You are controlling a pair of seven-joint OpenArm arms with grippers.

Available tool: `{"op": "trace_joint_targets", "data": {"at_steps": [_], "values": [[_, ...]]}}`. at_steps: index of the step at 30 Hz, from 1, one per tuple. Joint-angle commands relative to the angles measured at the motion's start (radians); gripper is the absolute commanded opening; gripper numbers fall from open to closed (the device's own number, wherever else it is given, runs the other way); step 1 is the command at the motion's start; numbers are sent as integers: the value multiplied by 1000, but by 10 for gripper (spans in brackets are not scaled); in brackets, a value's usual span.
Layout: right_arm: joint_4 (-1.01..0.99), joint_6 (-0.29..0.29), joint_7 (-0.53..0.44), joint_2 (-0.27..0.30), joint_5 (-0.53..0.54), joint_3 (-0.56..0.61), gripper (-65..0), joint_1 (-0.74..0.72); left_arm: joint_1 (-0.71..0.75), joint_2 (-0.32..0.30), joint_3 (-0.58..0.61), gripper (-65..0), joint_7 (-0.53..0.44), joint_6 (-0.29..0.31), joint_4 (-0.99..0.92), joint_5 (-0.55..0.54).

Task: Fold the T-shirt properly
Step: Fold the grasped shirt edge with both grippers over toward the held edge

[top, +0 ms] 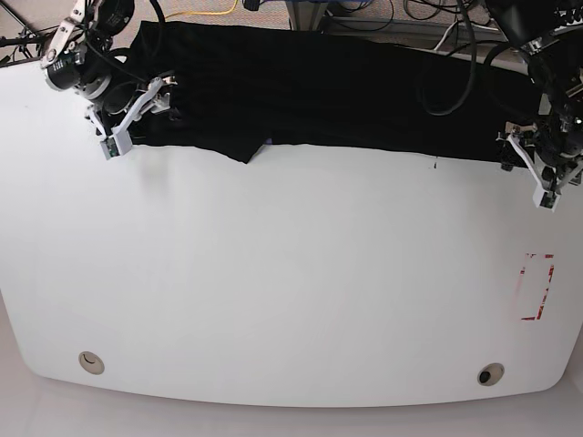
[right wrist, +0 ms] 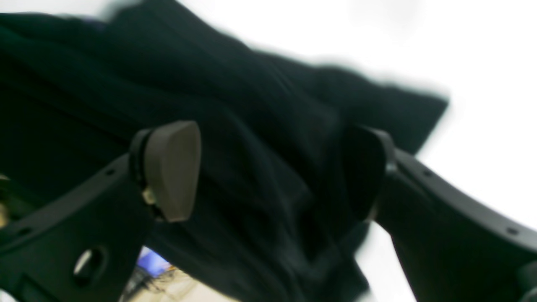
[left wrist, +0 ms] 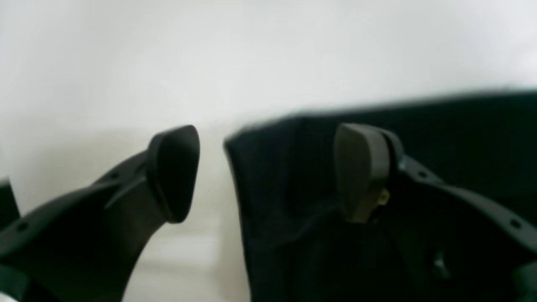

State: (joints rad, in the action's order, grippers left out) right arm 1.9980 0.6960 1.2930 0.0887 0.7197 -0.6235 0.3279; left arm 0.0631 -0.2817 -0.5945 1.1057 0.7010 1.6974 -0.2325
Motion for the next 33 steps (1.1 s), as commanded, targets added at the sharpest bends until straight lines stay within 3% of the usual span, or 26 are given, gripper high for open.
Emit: {"op": "trace_joint_targets", "data": {"at_steps": [1, 6, 9, 11, 14, 17, 19, 23, 24, 28, 33], "values": [[19, 2, -14, 6, 64, 1, -147, -5, -16, -50, -40, -192, 49, -3, 42, -72], [17, 2, -17, 4, 47, 18, -149, -3, -15, -55, -80, -192, 89, -3, 43, -213], [14, 2, -20, 1, -18, 47, -173, -2, -1, -50, -77, -192, 89, -3, 25, -190], [2, 2, -22, -10, -73, 70, -228, -6, 1, -47, -71, -192, 89, -3, 0, -158], [-4, 2, -36, -27, -179, 103, -393, -17, 4, -46, -45, -222, 86, -3, -35, -127], [-4, 2, -52, -39, -275, 127, -563, -5, 20, -46, -41, -329, 86, -3, -41, -124], [-9, 2, -63, -42, -334, 138, -612, 4, 40, -46, -43, -410, 86, -3, -44, -120], [-16, 2, -115, -46, -461, 149, -590, 18, 68, -44, -43, -608, 86, -3, -44, -118], [-26, 2, -128, -48, -484, 155, -579, 18, 70, -44, -41, -629, 86, -3, -44, -117], [-99, 2, -184, -48, -572, 178, -563, 15, 91, -31, -41, -628, 84, -3, -44, -117], [-223, 2, -260, -39, -607, 176, -563, -14, 105, -21, -35, -607, 61, -3, -46, -117]]}}
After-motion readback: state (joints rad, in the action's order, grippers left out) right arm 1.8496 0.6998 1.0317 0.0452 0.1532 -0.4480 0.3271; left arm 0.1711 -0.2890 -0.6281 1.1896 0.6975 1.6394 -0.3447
